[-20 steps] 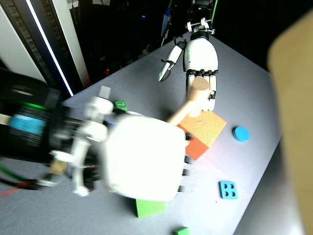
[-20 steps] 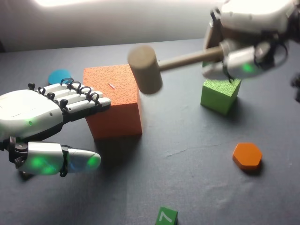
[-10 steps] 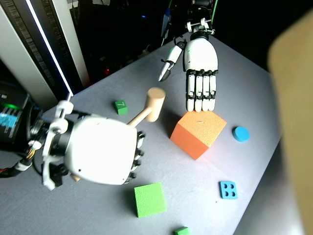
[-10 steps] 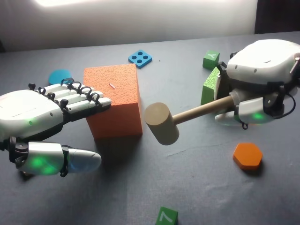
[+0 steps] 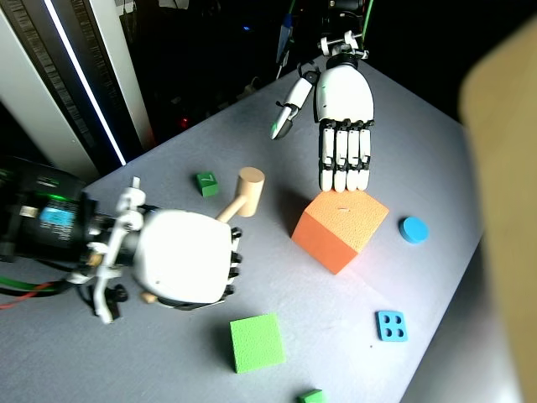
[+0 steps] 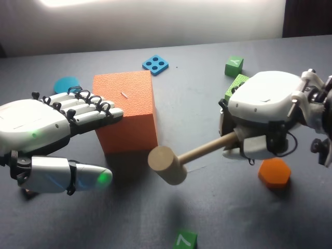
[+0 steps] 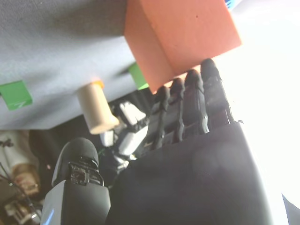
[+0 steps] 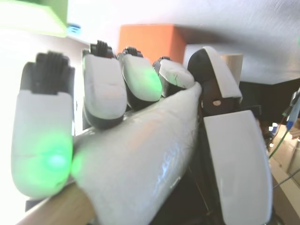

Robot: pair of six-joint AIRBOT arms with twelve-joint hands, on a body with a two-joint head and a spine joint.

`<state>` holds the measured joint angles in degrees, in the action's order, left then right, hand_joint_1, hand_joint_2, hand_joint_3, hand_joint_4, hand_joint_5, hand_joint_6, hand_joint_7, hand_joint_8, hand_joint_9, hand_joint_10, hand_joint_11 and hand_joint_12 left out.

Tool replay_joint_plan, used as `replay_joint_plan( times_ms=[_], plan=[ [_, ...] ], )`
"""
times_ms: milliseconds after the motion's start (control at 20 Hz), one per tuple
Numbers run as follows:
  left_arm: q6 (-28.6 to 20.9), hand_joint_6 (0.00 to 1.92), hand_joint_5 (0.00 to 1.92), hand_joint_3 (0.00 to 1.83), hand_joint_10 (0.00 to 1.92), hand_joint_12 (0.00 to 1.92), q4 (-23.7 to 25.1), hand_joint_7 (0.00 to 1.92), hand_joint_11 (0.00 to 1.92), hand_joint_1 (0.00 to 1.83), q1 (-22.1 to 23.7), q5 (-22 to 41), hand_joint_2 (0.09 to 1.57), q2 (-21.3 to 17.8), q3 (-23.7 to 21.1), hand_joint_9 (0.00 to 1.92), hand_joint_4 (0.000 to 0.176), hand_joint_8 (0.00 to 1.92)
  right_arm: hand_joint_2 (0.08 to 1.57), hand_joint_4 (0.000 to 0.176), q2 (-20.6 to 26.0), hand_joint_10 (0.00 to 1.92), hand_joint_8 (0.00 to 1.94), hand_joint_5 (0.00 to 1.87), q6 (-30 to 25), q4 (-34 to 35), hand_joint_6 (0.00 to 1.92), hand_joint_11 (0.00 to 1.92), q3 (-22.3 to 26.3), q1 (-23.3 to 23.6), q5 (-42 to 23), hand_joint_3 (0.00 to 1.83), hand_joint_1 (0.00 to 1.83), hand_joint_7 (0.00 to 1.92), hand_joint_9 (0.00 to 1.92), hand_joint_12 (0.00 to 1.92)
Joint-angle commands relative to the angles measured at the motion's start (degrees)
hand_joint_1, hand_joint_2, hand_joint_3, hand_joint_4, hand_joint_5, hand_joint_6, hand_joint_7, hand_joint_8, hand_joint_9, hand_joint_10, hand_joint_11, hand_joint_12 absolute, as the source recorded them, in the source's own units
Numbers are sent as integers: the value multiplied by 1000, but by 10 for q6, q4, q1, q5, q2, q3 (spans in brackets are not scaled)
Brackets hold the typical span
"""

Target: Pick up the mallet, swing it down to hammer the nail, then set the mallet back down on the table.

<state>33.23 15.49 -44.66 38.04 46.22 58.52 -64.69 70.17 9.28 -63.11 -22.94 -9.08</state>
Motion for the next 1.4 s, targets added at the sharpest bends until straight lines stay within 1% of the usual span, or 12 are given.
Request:
replay_joint_plan(
  times_ms=[0,200,550,650,850,900,1100,1150,1200,1250,1300,1350],
  plan=[
    [-6,5,106,0,5,338,2,126,0,0,5,31,1170,5,-1,121,0,5,1509,176,-5,1921,1941,1336,-2,0,1921,1874,-6,3,-72,0,733,1589,1708,1921],
    [-10,3,72,2,3,235,2,95,0,0,10,36,1175,4,2,88,0,6,1518,176,-36,1921,1941,1327,2,0,1921,1869,-30,4,-72,3,727,1581,1702,1921],
    [-13,3,74,1,0,258,2,92,0,0,43,38,1169,-11,5,92,0,0,1544,176,-56,1921,1941,1331,7,-1,1921,1872,-42,-3,-76,1,602,1572,1700,1921],
    [-13,2,59,1,2,224,4,82,0,0,55,37,1172,-15,6,85,0,3,1524,176,-58,1921,1941,1200,8,-6,1921,1818,-43,-4,-79,0,325,1461,1614,1921],
    [-13,9,95,1,7,284,6,114,0,0,73,37,1174,-25,6,111,0,9,1470,176,-61,1921,1941,1182,12,-10,1921,1688,-46,-8,-80,0,100,1366,1512,1921],
    [-13,3,85,0,1,248,7,97,0,0,76,37,1169,-27,6,98,0,3,1407,0,-61,1921,1941,1054,12,-14,1921,1504,-46,-9,-80,0,145,1231,1363,1921],
    [-13,2,86,3,0,248,12,93,0,0,89,37,1175,-35,4,93,0,1,1332,0,-61,1921,1927,900,12,-16,1913,1330,-46,-15,-79,0,271,1071,1178,1827],
    [-13,5,100,0,4,286,14,110,0,0,91,38,1166,-37,3,108,0,5,1291,0,-61,1776,1746,771,12,-16,1698,1178,-46,-16,-79,0,331,966,1059,1643],
    [-13,5,100,0,4,286,14,110,0,0,92,39,1166,-37,2,108,0,5,1291,0,-61,1776,1746,771,12,-16,1698,1178,-46,-16,-79,0,331,966,1059,1643],
    [-13,5,109,0,5,305,14,121,0,0,92,41,1167,-38,1,120,0,5,1261,0,-61,1215,1225,750,12,-16,1202,876,-46,-16,-78,0,380,875,898,1261],
    [-13,4,105,0,3,294,14,120,0,0,92,42,1168,-40,-1,120,0,5,1250,0,-60,950,977,768,12,-16,1005,842,-46,-16,-77,0,394,906,933,1086],
    [-13,1,99,2,0,297,14,114,0,0,92,42,1172,-41,-2,114,0,2,1253,0,-60,834,851,806,12,-16,892,841,-46,-17,-77,0,381,946,972,1045]
  ],
)
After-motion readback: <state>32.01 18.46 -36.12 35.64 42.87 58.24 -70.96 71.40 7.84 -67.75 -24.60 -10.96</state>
